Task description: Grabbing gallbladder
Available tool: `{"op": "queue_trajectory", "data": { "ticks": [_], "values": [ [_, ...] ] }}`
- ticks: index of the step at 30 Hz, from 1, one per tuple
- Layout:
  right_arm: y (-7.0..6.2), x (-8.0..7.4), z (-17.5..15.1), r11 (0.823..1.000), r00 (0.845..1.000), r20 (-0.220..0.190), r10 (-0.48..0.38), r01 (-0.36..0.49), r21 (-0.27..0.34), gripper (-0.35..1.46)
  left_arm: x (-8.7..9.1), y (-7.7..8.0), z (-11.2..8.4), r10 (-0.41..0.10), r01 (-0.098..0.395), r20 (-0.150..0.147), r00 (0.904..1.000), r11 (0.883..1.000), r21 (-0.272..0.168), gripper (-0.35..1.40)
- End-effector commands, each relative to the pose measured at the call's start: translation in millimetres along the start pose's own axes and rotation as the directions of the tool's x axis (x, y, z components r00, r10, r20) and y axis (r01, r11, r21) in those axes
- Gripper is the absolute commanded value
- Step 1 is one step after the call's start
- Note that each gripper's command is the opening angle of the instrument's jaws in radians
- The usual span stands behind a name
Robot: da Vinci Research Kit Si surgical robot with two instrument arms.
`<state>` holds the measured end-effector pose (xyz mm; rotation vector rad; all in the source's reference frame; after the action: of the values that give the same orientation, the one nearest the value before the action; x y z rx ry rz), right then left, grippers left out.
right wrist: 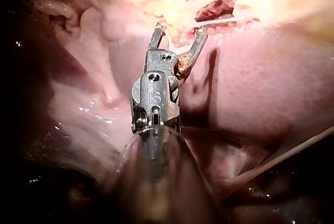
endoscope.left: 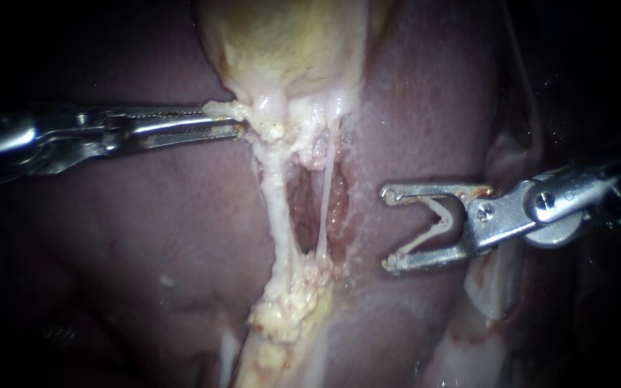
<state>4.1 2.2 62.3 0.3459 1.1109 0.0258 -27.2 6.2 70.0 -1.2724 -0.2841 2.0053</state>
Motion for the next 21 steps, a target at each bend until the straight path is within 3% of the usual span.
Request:
{"op": "queue_trajectory", "data": {
  "ticks": [1,7,10,13,21],
  "values": [
    [0.0,0.0,0.0,1.000,1.000,0.000,0.000,0.000,0.000,0.50,0.6,-0.3,-0.6,-0.004,0.004,0.000,1.0000,1.000,-0.002,-0.35],
    [0.0,0.0,-0.1,1.000,1.000,0.000,0.000,0.000,0.000,0.50,4.7,-2.2,-5.6,-0.025,0.026,-0.048,0.9986,1.000,0.015,-0.35],
    [0.0,0.0,-0.1,1.000,1.000,0.000,0.000,0.000,0.000,0.50,5.5,-2.9,-7.0,-0.026,0.027,-0.046,0.9986,0.999,0.031,-0.35],
    [0.0,0.0,-0.1,1.000,1.000,0.000,0.000,0.000,0.000,0.50,5.2,-2.9,-7.1,-0.028,0.030,-0.046,0.9986,0.998,0.050,-0.35],
    [0.0,0.0,-0.1,1.000,1.000,0.000,0.000,0.000,0.000,0.50,4.8,-2.7,-6.5,-0.027,0.029,-0.047,0.9985,0.999,0.045,-0.35]
  ]
}}
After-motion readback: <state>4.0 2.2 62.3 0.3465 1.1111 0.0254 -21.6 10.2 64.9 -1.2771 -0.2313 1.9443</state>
